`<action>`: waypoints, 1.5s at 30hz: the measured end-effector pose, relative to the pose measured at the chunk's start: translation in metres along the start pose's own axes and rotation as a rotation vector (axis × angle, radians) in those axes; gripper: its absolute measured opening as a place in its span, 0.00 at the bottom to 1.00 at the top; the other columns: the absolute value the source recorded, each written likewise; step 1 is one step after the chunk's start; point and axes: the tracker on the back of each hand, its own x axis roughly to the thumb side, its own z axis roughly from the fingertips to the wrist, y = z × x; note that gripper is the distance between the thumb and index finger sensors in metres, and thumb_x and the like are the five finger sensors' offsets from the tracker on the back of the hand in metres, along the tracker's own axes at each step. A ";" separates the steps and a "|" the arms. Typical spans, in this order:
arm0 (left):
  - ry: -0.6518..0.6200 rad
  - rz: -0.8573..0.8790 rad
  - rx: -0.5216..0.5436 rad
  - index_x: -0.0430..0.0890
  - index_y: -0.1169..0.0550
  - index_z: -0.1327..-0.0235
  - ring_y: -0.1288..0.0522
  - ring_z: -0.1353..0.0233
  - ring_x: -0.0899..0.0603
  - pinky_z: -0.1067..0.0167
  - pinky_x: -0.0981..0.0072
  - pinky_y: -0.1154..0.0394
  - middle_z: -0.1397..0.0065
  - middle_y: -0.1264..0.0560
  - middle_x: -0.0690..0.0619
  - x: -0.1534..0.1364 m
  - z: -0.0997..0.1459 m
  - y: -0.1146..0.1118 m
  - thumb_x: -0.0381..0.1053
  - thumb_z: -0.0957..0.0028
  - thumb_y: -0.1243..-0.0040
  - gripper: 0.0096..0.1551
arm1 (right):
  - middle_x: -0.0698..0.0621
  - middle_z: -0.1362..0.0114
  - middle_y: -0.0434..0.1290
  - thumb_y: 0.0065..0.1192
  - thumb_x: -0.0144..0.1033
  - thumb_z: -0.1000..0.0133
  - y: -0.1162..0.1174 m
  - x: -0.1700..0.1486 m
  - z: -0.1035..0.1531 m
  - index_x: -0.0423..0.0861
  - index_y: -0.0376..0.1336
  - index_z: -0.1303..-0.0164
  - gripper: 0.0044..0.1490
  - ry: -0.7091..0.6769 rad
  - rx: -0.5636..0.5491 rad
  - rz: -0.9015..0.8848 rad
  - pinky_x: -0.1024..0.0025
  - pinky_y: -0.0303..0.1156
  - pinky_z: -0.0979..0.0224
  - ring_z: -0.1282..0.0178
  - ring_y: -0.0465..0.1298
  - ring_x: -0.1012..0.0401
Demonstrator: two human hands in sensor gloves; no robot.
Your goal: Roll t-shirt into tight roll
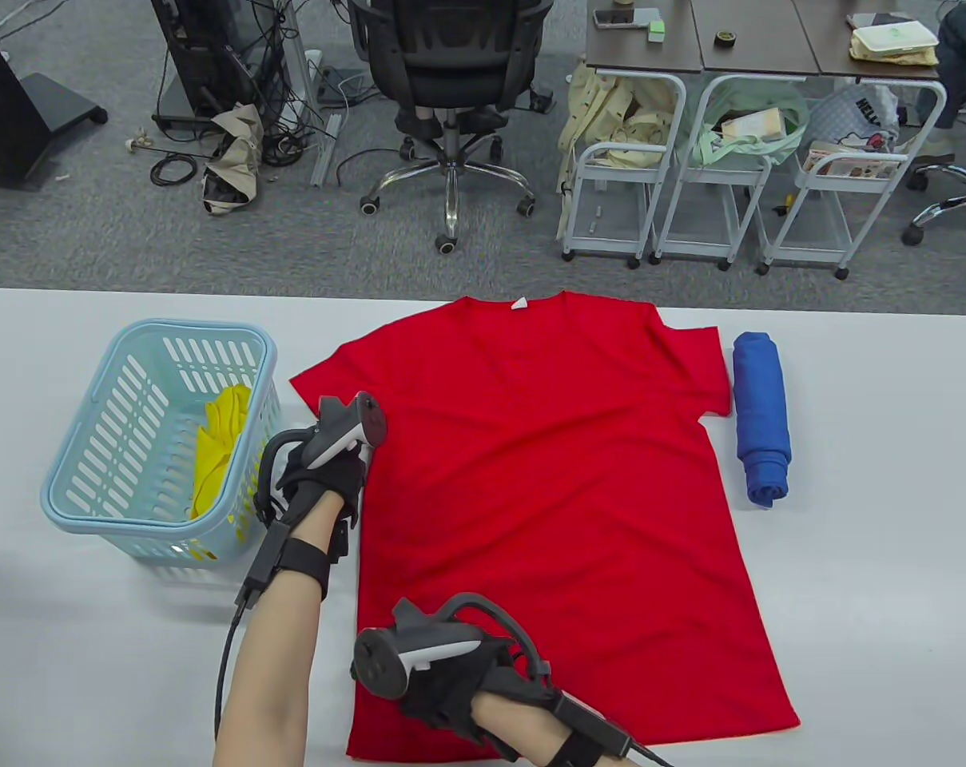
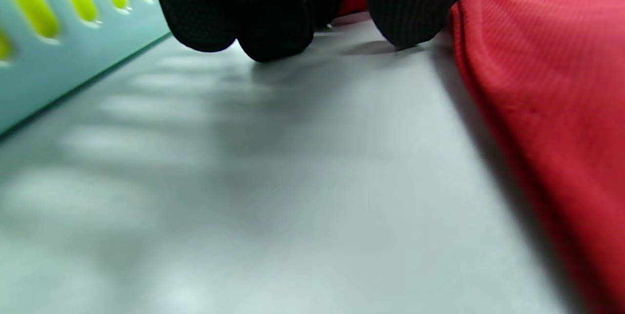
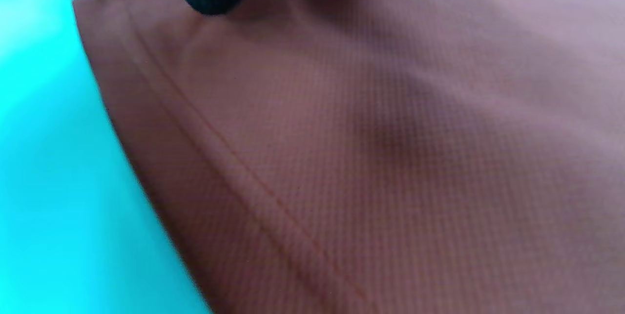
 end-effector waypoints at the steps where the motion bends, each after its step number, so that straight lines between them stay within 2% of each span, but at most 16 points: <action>1: 0.008 -0.005 0.009 0.67 0.59 0.19 0.26 0.34 0.43 0.32 0.45 0.26 0.16 0.42 0.44 0.002 -0.003 0.001 0.53 0.36 0.48 0.44 | 0.42 0.17 0.39 0.58 0.44 0.40 -0.001 0.003 -0.002 0.65 0.36 0.19 0.47 0.002 -0.003 0.034 0.47 0.50 0.23 0.25 0.55 0.49; 4: 0.007 -0.014 0.009 0.69 0.62 0.21 0.26 0.34 0.43 0.33 0.46 0.25 0.17 0.41 0.44 0.007 -0.010 0.003 0.53 0.36 0.49 0.45 | 0.42 0.17 0.40 0.62 0.41 0.40 0.000 0.009 -0.002 0.64 0.38 0.19 0.47 -0.007 -0.016 0.026 0.47 0.51 0.23 0.26 0.56 0.50; 6: 0.001 -0.039 0.012 0.70 0.58 0.20 0.25 0.36 0.44 0.34 0.46 0.25 0.19 0.40 0.44 0.008 -0.015 0.004 0.52 0.35 0.51 0.41 | 0.43 0.18 0.44 0.63 0.40 0.41 0.000 0.011 -0.001 0.64 0.41 0.19 0.46 -0.010 -0.042 0.028 0.48 0.53 0.24 0.27 0.58 0.51; 8: 0.001 -0.066 0.024 0.69 0.49 0.19 0.25 0.36 0.45 0.34 0.47 0.24 0.21 0.37 0.44 0.010 -0.018 0.006 0.51 0.35 0.51 0.35 | 0.45 0.20 0.49 0.64 0.40 0.41 -0.001 0.012 -0.002 0.63 0.45 0.21 0.43 -0.019 -0.072 0.020 0.49 0.56 0.25 0.30 0.61 0.53; 12: -0.017 -0.063 0.084 0.66 0.40 0.23 0.21 0.41 0.47 0.38 0.53 0.21 0.25 0.31 0.47 0.017 -0.022 0.009 0.52 0.36 0.49 0.28 | 0.48 0.28 0.61 0.63 0.40 0.40 0.001 0.008 -0.004 0.59 0.60 0.33 0.25 -0.029 -0.118 -0.016 0.51 0.62 0.30 0.39 0.68 0.57; 14: -0.023 -0.093 0.137 0.63 0.34 0.28 0.20 0.44 0.48 0.41 0.54 0.19 0.29 0.28 0.48 0.022 -0.022 0.008 0.51 0.36 0.48 0.23 | 0.48 0.30 0.62 0.63 0.40 0.40 0.001 0.008 -0.002 0.58 0.61 0.34 0.24 -0.040 -0.112 -0.024 0.51 0.63 0.31 0.41 0.69 0.57; 18: -0.013 -0.165 0.168 0.59 0.33 0.29 0.18 0.47 0.50 0.44 0.57 0.17 0.32 0.25 0.49 0.029 -0.022 0.007 0.50 0.37 0.50 0.22 | 0.47 0.31 0.64 0.63 0.40 0.41 0.002 0.003 0.001 0.56 0.62 0.35 0.23 -0.058 -0.104 -0.063 0.52 0.65 0.32 0.43 0.71 0.58; 21: -0.018 -0.082 0.195 0.55 0.32 0.29 0.17 0.48 0.51 0.46 0.58 0.16 0.34 0.24 0.50 0.037 -0.016 0.012 0.49 0.37 0.51 0.22 | 0.47 0.31 0.65 0.61 0.40 0.40 0.000 -0.010 0.008 0.55 0.62 0.35 0.23 -0.097 -0.107 -0.174 0.52 0.65 0.32 0.43 0.71 0.58; 24: -0.006 -0.085 0.310 0.54 0.32 0.29 0.17 0.48 0.51 0.46 0.58 0.16 0.34 0.24 0.50 0.051 -0.001 0.032 0.48 0.38 0.52 0.23 | 0.47 0.32 0.65 0.61 0.41 0.40 -0.011 -0.031 0.027 0.55 0.62 0.35 0.23 -0.135 -0.165 -0.306 0.53 0.66 0.33 0.44 0.72 0.59; 29: 0.010 -0.071 0.433 0.53 0.32 0.29 0.17 0.46 0.50 0.45 0.58 0.16 0.33 0.24 0.49 0.067 0.026 0.082 0.47 0.38 0.52 0.23 | 0.47 0.32 0.66 0.61 0.41 0.40 -0.028 -0.056 0.063 0.55 0.62 0.35 0.22 -0.166 -0.278 -0.396 0.54 0.67 0.34 0.44 0.72 0.59; 32: 0.050 -0.125 0.478 0.53 0.32 0.29 0.17 0.45 0.50 0.44 0.57 0.16 0.32 0.24 0.49 0.065 0.037 0.101 0.47 0.38 0.52 0.23 | 0.47 0.31 0.66 0.61 0.41 0.40 -0.036 -0.060 0.074 0.55 0.62 0.35 0.22 -0.229 -0.313 -0.459 0.54 0.67 0.33 0.44 0.72 0.60; 35: 0.112 -0.164 0.496 0.53 0.31 0.29 0.17 0.45 0.49 0.43 0.57 0.16 0.32 0.24 0.49 0.051 0.042 0.112 0.47 0.39 0.51 0.23 | 0.48 0.30 0.65 0.60 0.41 0.39 -0.047 -0.055 0.078 0.56 0.61 0.34 0.22 -0.319 -0.373 -0.570 0.54 0.66 0.32 0.42 0.72 0.59; 38: 0.146 -0.077 0.494 0.53 0.31 0.29 0.17 0.45 0.49 0.43 0.57 0.16 0.32 0.24 0.49 0.027 0.048 0.125 0.47 0.39 0.51 0.23 | 0.47 0.29 0.63 0.59 0.41 0.38 -0.060 -0.053 0.080 0.56 0.59 0.34 0.22 -0.434 -0.427 -0.713 0.53 0.65 0.31 0.40 0.71 0.59; 40: 0.149 -0.007 0.481 0.53 0.31 0.29 0.17 0.44 0.49 0.43 0.57 0.16 0.32 0.24 0.49 0.021 0.051 0.130 0.47 0.38 0.50 0.23 | 0.48 0.29 0.63 0.60 0.40 0.38 -0.061 -0.060 0.086 0.56 0.59 0.35 0.22 -0.445 -0.437 -0.724 0.53 0.65 0.31 0.40 0.71 0.59; 42: 0.118 0.014 0.473 0.54 0.31 0.29 0.17 0.44 0.48 0.43 0.56 0.16 0.31 0.24 0.49 0.028 0.053 0.131 0.47 0.38 0.50 0.23 | 0.48 0.29 0.64 0.61 0.40 0.39 -0.055 -0.074 0.096 0.56 0.61 0.36 0.21 -0.412 -0.432 -0.702 0.53 0.66 0.32 0.41 0.72 0.59; 45: 0.030 0.006 0.475 0.54 0.31 0.29 0.17 0.43 0.49 0.42 0.56 0.16 0.31 0.24 0.50 0.068 0.055 0.129 0.48 0.38 0.50 0.23 | 0.48 0.31 0.67 0.64 0.40 0.41 -0.035 -0.101 0.113 0.55 0.63 0.38 0.21 -0.344 -0.387 -0.702 0.53 0.68 0.33 0.42 0.74 0.58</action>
